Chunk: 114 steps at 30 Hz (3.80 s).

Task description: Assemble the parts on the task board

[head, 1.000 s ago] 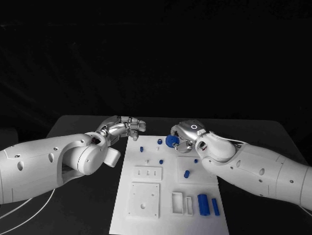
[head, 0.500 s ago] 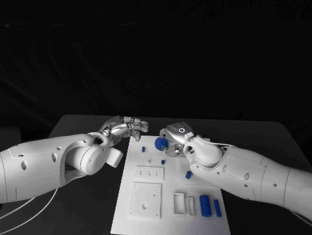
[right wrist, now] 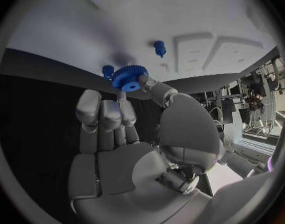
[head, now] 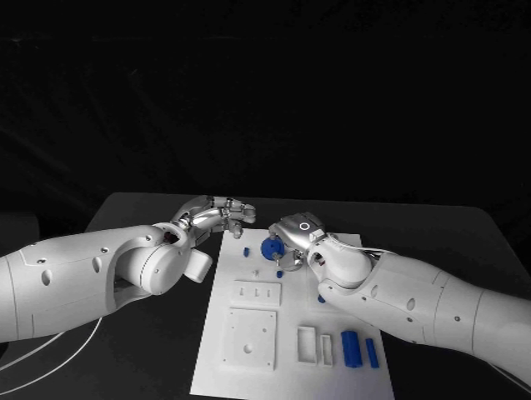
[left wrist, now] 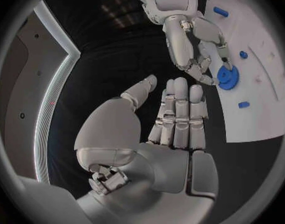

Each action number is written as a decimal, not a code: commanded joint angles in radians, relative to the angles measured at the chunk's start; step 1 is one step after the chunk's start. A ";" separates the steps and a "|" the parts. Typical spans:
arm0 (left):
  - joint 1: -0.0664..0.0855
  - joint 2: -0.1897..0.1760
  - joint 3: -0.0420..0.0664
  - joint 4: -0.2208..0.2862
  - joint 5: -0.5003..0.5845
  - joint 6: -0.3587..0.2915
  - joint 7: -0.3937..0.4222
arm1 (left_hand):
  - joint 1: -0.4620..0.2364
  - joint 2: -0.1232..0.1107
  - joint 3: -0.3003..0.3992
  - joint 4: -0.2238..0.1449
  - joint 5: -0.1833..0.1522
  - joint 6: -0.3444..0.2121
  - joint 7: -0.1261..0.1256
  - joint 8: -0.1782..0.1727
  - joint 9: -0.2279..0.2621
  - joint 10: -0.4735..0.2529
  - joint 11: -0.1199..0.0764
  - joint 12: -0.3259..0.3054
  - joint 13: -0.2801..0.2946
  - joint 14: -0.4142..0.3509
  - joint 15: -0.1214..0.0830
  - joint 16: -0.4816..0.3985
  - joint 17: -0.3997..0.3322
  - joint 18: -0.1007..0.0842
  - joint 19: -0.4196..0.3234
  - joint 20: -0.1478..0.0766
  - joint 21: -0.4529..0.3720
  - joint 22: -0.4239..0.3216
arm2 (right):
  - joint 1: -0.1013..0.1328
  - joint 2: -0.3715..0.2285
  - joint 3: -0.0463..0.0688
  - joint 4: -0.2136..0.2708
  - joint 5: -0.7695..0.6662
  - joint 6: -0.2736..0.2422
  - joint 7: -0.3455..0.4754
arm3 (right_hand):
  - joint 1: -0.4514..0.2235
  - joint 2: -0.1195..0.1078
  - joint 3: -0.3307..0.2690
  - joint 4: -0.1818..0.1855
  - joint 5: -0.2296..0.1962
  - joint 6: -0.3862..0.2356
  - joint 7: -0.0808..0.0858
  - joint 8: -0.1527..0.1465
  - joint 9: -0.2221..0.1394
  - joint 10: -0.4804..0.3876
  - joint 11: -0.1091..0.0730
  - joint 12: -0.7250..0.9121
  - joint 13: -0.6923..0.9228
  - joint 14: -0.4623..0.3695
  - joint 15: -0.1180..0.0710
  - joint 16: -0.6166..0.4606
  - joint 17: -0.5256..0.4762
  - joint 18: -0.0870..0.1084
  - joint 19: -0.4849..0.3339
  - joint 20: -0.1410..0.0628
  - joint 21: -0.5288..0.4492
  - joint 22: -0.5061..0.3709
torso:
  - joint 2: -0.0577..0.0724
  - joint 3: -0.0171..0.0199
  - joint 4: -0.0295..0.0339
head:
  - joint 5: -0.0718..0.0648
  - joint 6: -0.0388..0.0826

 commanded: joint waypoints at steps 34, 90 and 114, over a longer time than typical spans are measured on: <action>0.002 0.009 0.001 0.002 0.001 0.004 -0.003 | -0.011 -0.001 0.005 -0.004 -0.004 0.000 0.003 -0.008 0.003 -0.003 0.008 -0.008 0.002 -0.004 0.004 0.005 0.000 0.021 -0.005 -0.008 0.008 0.006 | -0.012 0.048 -0.011 -0.066 0.032 0.054 0.009 | 0.003 -0.016 -0.020 0.004 -0.005 -0.087 0.051 -0.056 -0.009 -0.061 0.030 -0.067 -0.046 -0.001 0.023 -0.024 0.007 0.114 -0.005 -0.001 -0.003 0.009 | -0.002 0.0033 -0.0031 | 0.013 -0.003; 0.001 -0.015 0.001 -0.007 -0.003 0.000 0.009 | 0.027 -0.005 0.075 -0.012 0.042 -0.002 0.006 -0.017 0.014 -0.004 0.011 -0.015 0.009 -0.008 0.007 0.005 -0.003 0.020 -0.012 -0.005 0.018 0.002 | 0.028 -0.234 0.131 0.126 0.536 0.004 0.289 | -0.028 0.010 -0.118 0.004 0.017 -0.151 0.068 -0.062 -0.004 -0.080 0.046 -0.065 -0.047 -0.005 0.037 -0.032 0.023 0.114 -0.016 -0.013 0.003 0.016 | -0.009 0.0119 -0.0146 | 0.011 0.007; -0.013 -0.006 0.000 -0.050 0.003 0.025 0.019 | 0.007 -0.007 0.072 -0.013 0.022 0.005 0.002 -0.018 0.026 0.025 0.002 -0.001 0.025 -0.021 0.002 -0.006 -0.010 0.014 -0.029 -0.007 0.016 -0.005 | -0.023 -0.349 0.146 -0.038 0.649 0.180 0.426 | 0.010 0.094 -0.242 -0.186 0.181 -0.123 0.068 -0.048 -0.005 -0.104 0.047 -0.069 -0.060 -0.005 0.039 -0.048 0.031 0.114 -0.053 0.008 0.006 0.018 | -0.040 0.0576 -0.0533 | -0.010 -0.001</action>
